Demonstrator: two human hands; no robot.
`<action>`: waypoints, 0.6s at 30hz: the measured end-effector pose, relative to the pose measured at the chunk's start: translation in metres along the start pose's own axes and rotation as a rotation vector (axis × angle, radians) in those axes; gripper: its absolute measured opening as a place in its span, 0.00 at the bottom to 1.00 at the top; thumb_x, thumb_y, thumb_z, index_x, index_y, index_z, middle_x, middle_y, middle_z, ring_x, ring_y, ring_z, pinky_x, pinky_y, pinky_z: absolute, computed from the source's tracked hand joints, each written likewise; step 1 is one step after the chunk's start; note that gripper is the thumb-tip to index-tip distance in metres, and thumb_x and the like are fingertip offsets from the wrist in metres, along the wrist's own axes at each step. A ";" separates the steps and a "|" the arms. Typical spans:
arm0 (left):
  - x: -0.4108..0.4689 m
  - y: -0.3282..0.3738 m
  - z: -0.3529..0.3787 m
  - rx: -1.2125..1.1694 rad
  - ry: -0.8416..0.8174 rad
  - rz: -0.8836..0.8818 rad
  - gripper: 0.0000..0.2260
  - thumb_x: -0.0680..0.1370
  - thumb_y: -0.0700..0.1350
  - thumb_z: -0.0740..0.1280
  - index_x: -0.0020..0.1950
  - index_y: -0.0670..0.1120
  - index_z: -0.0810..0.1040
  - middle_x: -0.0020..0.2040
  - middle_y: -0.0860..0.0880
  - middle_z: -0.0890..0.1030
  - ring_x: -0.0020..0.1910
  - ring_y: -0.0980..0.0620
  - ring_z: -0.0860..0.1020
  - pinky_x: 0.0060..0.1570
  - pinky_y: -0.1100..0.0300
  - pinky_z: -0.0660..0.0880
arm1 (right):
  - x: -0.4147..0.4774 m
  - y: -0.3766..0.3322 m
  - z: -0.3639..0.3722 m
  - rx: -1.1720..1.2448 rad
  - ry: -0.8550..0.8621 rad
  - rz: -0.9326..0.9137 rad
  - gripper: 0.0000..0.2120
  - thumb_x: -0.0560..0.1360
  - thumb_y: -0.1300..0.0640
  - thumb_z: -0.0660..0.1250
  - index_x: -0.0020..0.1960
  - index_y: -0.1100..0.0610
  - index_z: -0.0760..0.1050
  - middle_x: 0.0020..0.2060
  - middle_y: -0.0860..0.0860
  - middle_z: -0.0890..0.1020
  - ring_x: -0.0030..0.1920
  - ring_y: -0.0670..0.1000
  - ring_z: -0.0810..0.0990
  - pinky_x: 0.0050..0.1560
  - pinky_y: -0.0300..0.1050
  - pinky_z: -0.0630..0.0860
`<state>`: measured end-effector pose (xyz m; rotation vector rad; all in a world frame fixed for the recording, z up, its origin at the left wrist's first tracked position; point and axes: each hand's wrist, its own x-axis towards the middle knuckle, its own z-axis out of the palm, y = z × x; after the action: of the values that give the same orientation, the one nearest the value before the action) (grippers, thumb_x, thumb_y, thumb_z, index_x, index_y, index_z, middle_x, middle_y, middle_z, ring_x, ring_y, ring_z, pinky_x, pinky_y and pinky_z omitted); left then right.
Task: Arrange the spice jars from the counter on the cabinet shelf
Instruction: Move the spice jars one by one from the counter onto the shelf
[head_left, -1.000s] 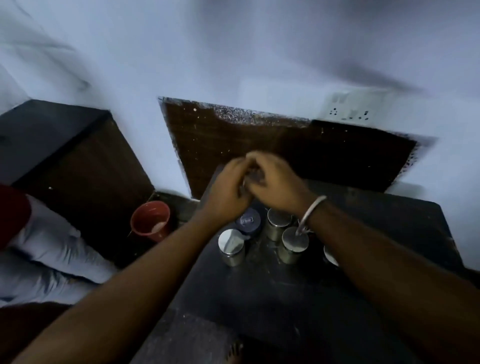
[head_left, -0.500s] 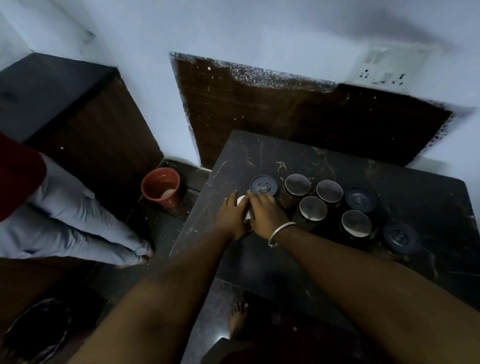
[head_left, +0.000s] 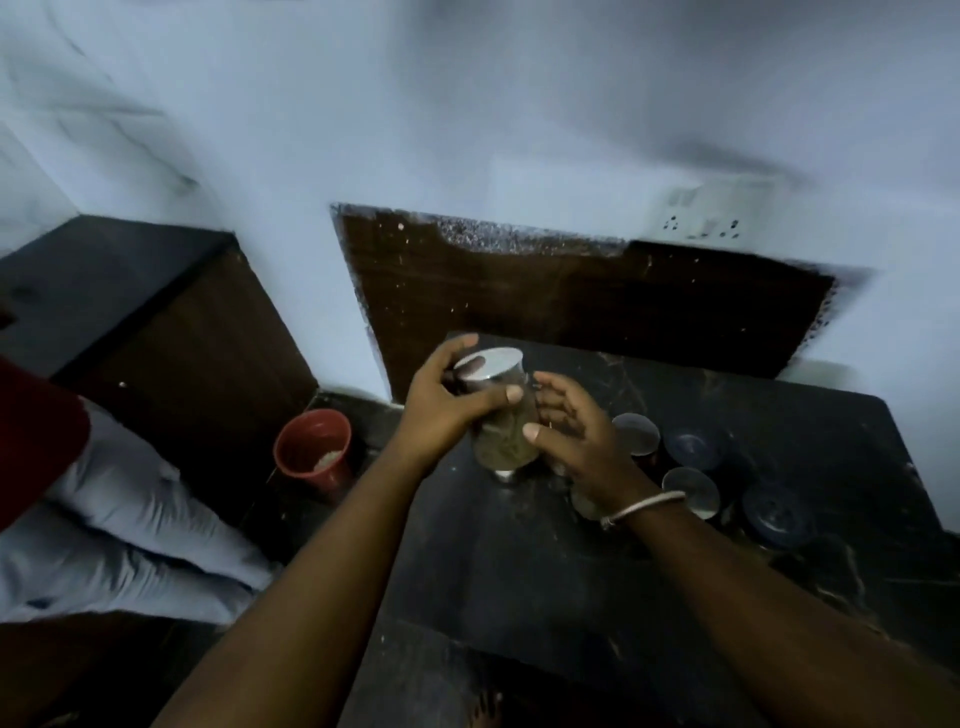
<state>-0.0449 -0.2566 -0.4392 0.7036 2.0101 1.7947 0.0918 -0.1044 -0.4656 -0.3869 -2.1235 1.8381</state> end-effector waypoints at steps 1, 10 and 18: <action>0.002 0.027 0.006 -0.023 -0.010 0.020 0.32 0.64 0.55 0.83 0.66 0.58 0.78 0.62 0.53 0.82 0.57 0.58 0.83 0.50 0.62 0.82 | -0.004 -0.019 -0.003 0.016 0.006 -0.048 0.33 0.71 0.45 0.75 0.73 0.40 0.68 0.64 0.47 0.80 0.62 0.45 0.81 0.55 0.41 0.82; -0.008 0.184 0.032 -0.339 -0.338 0.052 0.25 0.80 0.63 0.64 0.65 0.45 0.81 0.61 0.32 0.79 0.61 0.29 0.77 0.64 0.32 0.70 | -0.026 -0.152 -0.045 0.462 0.174 -0.311 0.24 0.72 0.56 0.65 0.69 0.56 0.74 0.58 0.54 0.84 0.58 0.52 0.84 0.53 0.44 0.81; -0.027 0.208 0.074 -0.480 -0.514 0.077 0.19 0.76 0.59 0.70 0.60 0.48 0.85 0.56 0.43 0.86 0.58 0.45 0.85 0.55 0.49 0.82 | -0.039 -0.187 -0.060 0.941 0.066 -0.182 0.30 0.71 0.48 0.58 0.68 0.66 0.71 0.59 0.66 0.75 0.61 0.64 0.75 0.63 0.58 0.72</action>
<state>0.0457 -0.1968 -0.2453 0.9650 1.1829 1.8033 0.1509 -0.0925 -0.2745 -0.0163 -1.0034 2.3797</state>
